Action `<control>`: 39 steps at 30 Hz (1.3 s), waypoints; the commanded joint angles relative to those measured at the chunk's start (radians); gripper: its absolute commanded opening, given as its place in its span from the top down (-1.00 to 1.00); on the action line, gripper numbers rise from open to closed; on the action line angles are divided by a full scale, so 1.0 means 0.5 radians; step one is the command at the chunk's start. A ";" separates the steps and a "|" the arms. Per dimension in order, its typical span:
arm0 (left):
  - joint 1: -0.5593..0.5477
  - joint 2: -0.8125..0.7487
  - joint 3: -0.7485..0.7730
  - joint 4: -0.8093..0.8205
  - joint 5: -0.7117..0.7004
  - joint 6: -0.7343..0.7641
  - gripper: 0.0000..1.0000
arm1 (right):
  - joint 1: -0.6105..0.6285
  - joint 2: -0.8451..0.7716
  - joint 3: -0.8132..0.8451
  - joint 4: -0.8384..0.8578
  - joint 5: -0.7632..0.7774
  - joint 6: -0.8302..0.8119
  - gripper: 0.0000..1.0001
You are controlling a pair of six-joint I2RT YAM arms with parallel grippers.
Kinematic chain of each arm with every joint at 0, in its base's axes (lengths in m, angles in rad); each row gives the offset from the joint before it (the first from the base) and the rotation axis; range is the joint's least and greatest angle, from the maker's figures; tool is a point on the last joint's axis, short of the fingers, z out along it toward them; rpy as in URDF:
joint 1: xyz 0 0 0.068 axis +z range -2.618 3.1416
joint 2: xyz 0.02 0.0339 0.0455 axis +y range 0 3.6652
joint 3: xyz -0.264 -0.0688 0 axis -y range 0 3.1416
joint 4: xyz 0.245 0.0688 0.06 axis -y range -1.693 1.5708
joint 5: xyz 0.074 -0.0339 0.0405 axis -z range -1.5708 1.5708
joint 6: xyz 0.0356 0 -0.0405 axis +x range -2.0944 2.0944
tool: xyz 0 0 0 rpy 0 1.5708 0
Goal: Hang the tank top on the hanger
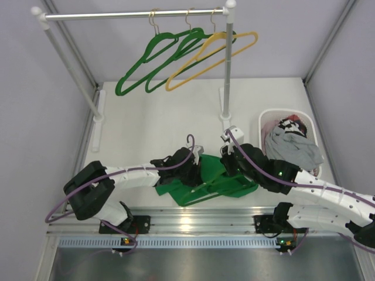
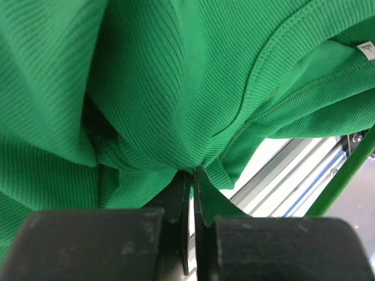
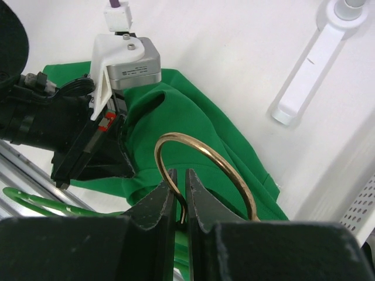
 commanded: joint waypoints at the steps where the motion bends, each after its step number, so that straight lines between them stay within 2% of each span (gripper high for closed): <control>1: -0.007 -0.021 0.043 0.113 -0.063 -0.003 1.00 | 0.023 -0.037 0.025 0.019 0.155 0.056 1.00; 6: -0.001 -0.128 -0.015 0.067 -0.109 -0.006 1.00 | 0.020 -0.052 0.065 -0.076 0.406 0.127 1.00; 11: 0.033 -0.327 -0.116 -0.046 -0.201 -0.012 1.00 | 0.020 -0.070 0.062 -0.113 0.532 0.167 1.00; 27: 0.174 -0.772 -0.408 -0.365 -0.361 -0.101 1.00 | -0.087 -0.129 0.093 -0.192 0.689 0.286 1.00; 39: 0.257 -1.000 -0.286 -0.663 -0.478 -0.129 1.00 | -0.170 -0.214 0.019 -0.134 0.677 0.216 1.00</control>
